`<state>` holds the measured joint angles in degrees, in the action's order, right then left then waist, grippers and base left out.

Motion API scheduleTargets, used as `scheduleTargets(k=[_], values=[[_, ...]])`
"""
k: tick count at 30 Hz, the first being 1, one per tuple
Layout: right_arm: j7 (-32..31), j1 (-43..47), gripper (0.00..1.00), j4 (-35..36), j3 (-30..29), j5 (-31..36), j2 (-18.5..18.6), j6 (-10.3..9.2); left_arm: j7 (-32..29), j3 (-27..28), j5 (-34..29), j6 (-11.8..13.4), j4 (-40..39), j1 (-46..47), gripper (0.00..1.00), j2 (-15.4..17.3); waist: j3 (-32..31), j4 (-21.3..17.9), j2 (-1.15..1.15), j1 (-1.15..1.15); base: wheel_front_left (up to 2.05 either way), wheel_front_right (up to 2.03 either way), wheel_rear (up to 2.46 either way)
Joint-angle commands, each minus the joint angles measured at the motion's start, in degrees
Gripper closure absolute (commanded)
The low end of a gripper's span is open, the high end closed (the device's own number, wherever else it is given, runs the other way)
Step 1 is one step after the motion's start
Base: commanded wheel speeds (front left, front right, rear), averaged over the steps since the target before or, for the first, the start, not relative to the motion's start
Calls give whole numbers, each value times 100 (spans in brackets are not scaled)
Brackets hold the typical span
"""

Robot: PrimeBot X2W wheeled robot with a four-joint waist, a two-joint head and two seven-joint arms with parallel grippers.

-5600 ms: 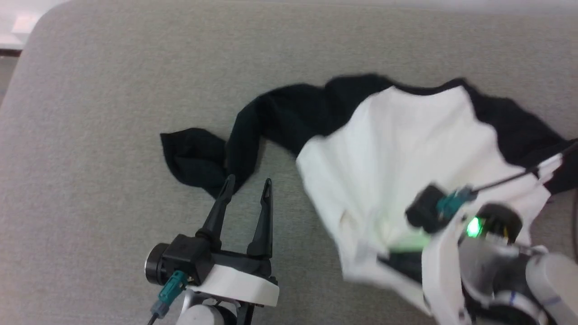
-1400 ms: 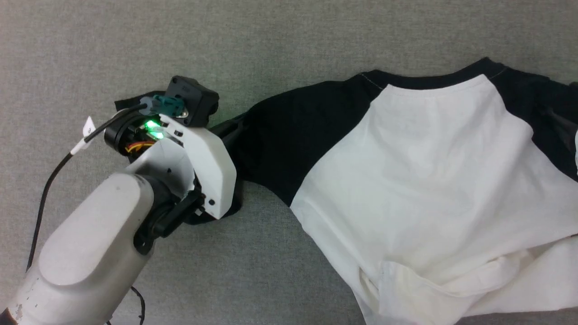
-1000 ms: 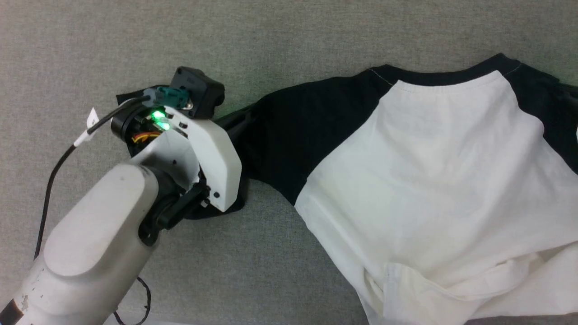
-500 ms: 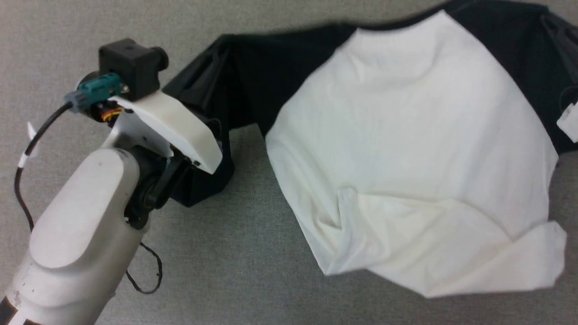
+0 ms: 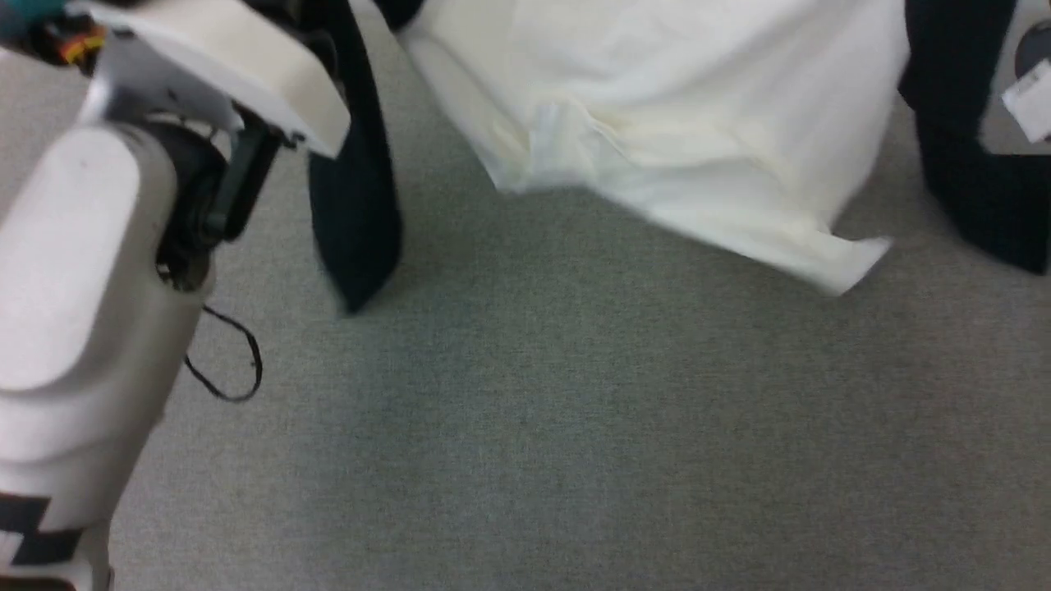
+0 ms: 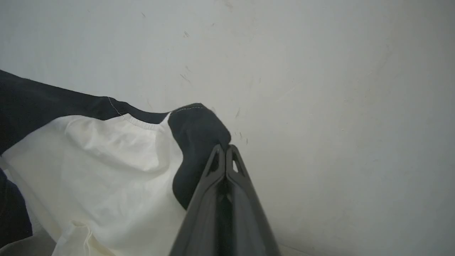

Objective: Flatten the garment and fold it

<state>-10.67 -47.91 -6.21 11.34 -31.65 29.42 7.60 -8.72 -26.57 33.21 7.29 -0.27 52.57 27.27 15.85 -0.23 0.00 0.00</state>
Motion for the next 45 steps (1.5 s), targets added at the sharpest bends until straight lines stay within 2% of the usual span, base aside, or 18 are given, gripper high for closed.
scheduleTargets(k=[1, 8, 14, 19, 24, 29, 34, 39, 42, 45], values=[[-48, -226, 100, -33, -25, 64, -106, -11, -58, 56, -47, 49, 106, 252, 100, -13, -342, -219, 0, 0, 0, 0, 0], [-280, -933, 100, -339, 61, 235, -374, -11, -323, 156, 27, -13, 634, 962, 100, -23, -681, -351, 0, 0, 0, 0, 0], [-530, -1292, 100, -573, 260, 285, -396, -11, -725, 45, 83, -129, 932, 1178, 100, 64, -882, -404, 0, 0, 0, 0, 0], [-797, -1467, 100, -600, 398, 215, -351, -11, -1069, -14, 173, -169, 884, 1253, 100, 132, -843, -455, 0, 0, 0, 0, 0], [-1126, -1598, 100, -614, 356, 52, -325, -11, -1476, -16, 302, -53, 726, 1368, 100, 112, -530, -485, 0, 0, 0, 0, 0], [-1425, -1927, 100, -713, 151, 56, -355, -11, -1634, 70, 312, 265, 680, 1779, 100, -131, 150, -464, 0, 0, 0, 0, 0], [-1408, -2825, 100, -880, 125, 437, -274, -11, -1450, 104, -6, 548, 868, 2721, 100, -456, 1119, -439, 0, 0, 0, 0, 0], [-890, -4079, 100, -1349, 91, 1035, -278, -11, -592, 307, -370, 770, 1421, 3839, 100, -835, 1827, -362, 0, 0, 0, 0, 0], [-532, -4599, 100, -1708, 244, 1342, -317, -11, 36, 459, -424, 776, 1822, 4272, 100, -1025, 2004, -311, 0, 0, 0, 0, 0], [-172, -5001, 100, -1988, 427, 1526, -245, -11, 546, 537, -442, 640, 2132, 4641, 100, -1127, 2215, -242, 0, 0, 0, 0, 0]])
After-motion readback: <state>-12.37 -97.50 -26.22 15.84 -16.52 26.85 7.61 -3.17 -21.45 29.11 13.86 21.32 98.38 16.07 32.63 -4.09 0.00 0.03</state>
